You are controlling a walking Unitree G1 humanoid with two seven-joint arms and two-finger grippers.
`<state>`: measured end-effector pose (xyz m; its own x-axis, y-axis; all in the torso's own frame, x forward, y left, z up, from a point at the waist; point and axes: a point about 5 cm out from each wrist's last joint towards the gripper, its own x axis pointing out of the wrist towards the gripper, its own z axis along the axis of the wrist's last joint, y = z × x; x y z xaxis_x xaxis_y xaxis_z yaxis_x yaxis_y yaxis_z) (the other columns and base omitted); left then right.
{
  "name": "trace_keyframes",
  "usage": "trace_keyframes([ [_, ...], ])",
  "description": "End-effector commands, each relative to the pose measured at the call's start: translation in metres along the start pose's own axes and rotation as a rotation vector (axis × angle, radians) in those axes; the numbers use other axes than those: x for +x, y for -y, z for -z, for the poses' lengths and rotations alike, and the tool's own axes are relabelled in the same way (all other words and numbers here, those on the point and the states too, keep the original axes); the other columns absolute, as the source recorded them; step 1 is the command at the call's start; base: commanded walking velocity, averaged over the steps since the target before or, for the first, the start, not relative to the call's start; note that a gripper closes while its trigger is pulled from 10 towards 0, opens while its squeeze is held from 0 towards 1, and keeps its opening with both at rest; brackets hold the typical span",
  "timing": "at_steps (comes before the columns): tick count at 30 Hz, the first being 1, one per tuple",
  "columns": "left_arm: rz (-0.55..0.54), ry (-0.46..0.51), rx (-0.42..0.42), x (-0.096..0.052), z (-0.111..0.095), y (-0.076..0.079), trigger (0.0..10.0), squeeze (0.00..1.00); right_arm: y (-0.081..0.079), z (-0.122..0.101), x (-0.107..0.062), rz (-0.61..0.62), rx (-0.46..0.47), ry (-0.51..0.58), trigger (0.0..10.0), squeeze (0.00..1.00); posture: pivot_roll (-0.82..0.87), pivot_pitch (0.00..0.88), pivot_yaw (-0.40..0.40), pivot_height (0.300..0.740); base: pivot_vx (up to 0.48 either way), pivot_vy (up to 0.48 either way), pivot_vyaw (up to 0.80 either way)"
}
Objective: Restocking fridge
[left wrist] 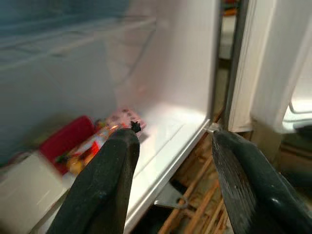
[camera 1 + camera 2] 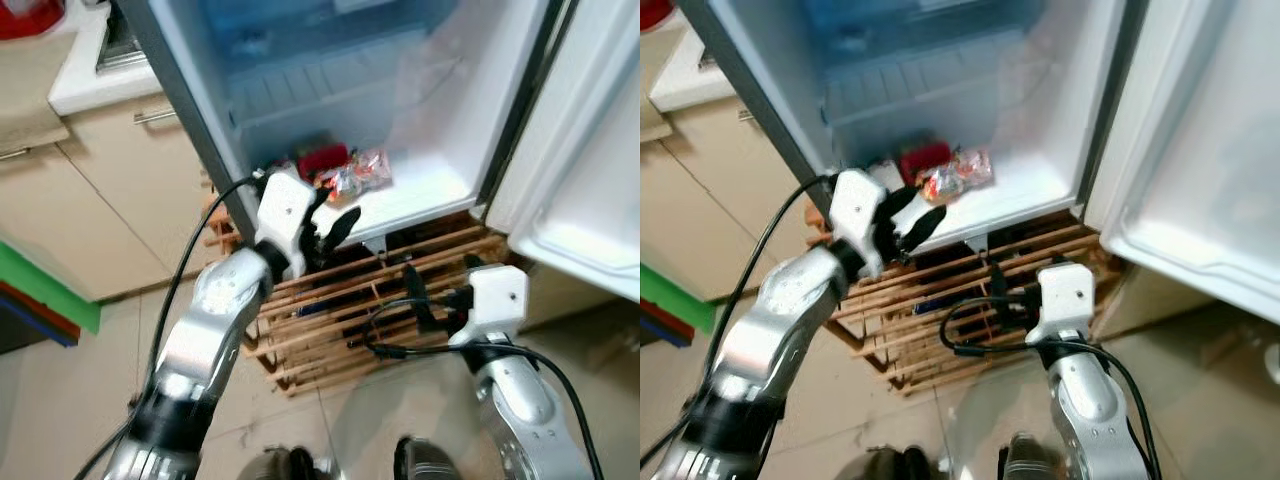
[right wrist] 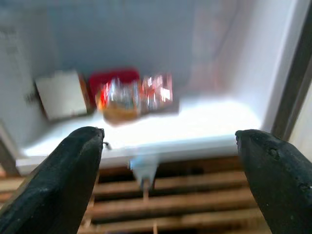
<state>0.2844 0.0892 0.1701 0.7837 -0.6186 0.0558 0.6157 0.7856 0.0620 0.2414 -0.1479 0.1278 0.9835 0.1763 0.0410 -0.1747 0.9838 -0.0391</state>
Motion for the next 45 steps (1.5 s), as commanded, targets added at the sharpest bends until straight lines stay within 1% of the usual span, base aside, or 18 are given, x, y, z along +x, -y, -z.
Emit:
trace_keyframes([
  [1,-0.055,-0.033,0.004,-0.007,0.003,-0.007,10.0,0.0,0.004,0.005,0.0,0.013,0.022,-0.013,10.0,0.0,-0.11,0.0,0.092,0.74,0.0,0.0,0.0],
  [4,-0.192,-0.104,0.02,-0.02,0.018,-0.02,10.0,0.0,0.01,0.01,0.004,0.038,0.033,-0.023,10.0,0.0,-0.08,0.0,0.057,0.74,0.0,0.0,0.0],
  [5,-0.297,-0.113,0.062,-0.03,0.026,-0.032,10.0,0.0,0.014,0.012,0.006,0.052,0.027,-0.025,10.0,0.0,-0.08,0.0,0.056,0.74,0.0,0.0,0.0],
  [6,-0.297,-0.113,0.062,-0.03,0.026,-0.032,10.0,0.0,0.014,0.012,0.006,0.052,0.027,-0.025,10.0,0.0,-0.08,0.0,0.056,0.74,0.0,0.0,0.0],
  [7,-0.412,-0.094,0.139,-0.045,0.029,-0.045,10.0,0.0,0.017,0.013,0.008,0.066,0.031,-0.015,10.0,0.0,-0.08,0.0,0.062,0.74,0.0,0.0,0.0],
  [9,-0.489,-0.12,0.181,-0.064,0.04,-0.054,10.0,0.0,0.022,0.014,0.008,0.101,0.04,-0.003,10.0,0.0,-0.09,0.0,0.067,0.74,0.0,0.0,0.0],
  [12,-0.647,-0.185,0.04,-0.093,0.059,-0.065,10.0,0.0,0.028,0.013,0.002,0.156,0.048,0.021,10.0,0.0,-0.11,0.0,0.079,0.74,0.0,0.0,0.0],
  [13,-0.682,-0.188,-0.004,-0.099,0.061,-0.065,10.0,0.0,0.03,0.013,-0.001,0.167,0.04,0.027,10.0,0.0,-0.11,0.0,0.081,0.74,0.0,0.0,0.0],
  [15,-0.695,-0.177,-0.027,-0.105,0.06,-0.061,10.0,0.0,0.031,0.013,-0.006,0.171,0.016,0.033,10.0,0.0,-0.11,0.0,0.082,0.74,0.0,0.0,0.0],
  [17,-0.692,-0.169,-0.021,-0.102,0.061,-0.058,10.0,0.0,0.031,0.016,-0.009,0.165,0.015,0.024,10.0,0.0,-0.11,0.0,0.073,0.74,0.0,0.0,0.0],
  [20,-0.655,-0.127,0.033,-0.086,0.059,-0.052,10.0,0.0,0.029,0.019,-0.007,0.143,0.011,0.019,10.0,0.0,-0.12,0.0,0.067,0.74,0.0,0.0,0.0],
  [21,-0.655,-0.127,0.033,-0.086,0.059,-0.052,10.0,0.0,0.029,0.019,-0.007,0.143,0.011,0.019,10.0,0.0,-0.12,0.0,0.067,0.74,0.0,0.0,0.0],
  [22,-0.634,-0.096,0.042,-0.077,0.053,-0.05,10.0,0.0,0.028,0.017,-0.004,0.124,0.004,0.028,10.0,0.0,-0.13,0.0,0.069,0.74,0.0,0.0,0.0],
  [25,-0.653,-0.106,0.079,-0.071,0.051,-0.054,10.0,0.0,0.029,0.015,-0.001,0.117,0.002,0.033,10.0,0.0,-0.13,0.0,0.072,0.74,0.0,0.0,0.0],
  [28,-0.652,-0.11,0.076,-0.07,0.051,-0.055,10.0,0.0,0.029,0.015,0.0,0.116,0.004,0.034,10.0,0.0,-0.14,0.0,0.076,0.74,0.0,0.0,0.0],
  [30,-0.633,-0.123,0.089,-0.06,0.052,-0.054,10.0,0.0,0.027,0.016,0.004,0.11,0.029,0.031,10.0,0.0,-0.15,0.0,0.081,0.74,-0.137,0.0,0.0],
  [38,-0.614,-0.114,0.094,-0.051,0.052,-0.052,10.0,0.0,0.021,0.02,0.007,0.097,0.054,0.018,10.0,0.0,-0.15,0.0,0.092,0.74,-0.439,0.0,0.0],
  [45,-0.564,-0.109,0.097,-0.045,0.05,-0.052,10.0,0.0,0.02,0.024,0.007,0.097,0.053,0.0,10.0,0.0,-0.15,0.0,0.103,0.74,0.0,-0.047,0.33],
])
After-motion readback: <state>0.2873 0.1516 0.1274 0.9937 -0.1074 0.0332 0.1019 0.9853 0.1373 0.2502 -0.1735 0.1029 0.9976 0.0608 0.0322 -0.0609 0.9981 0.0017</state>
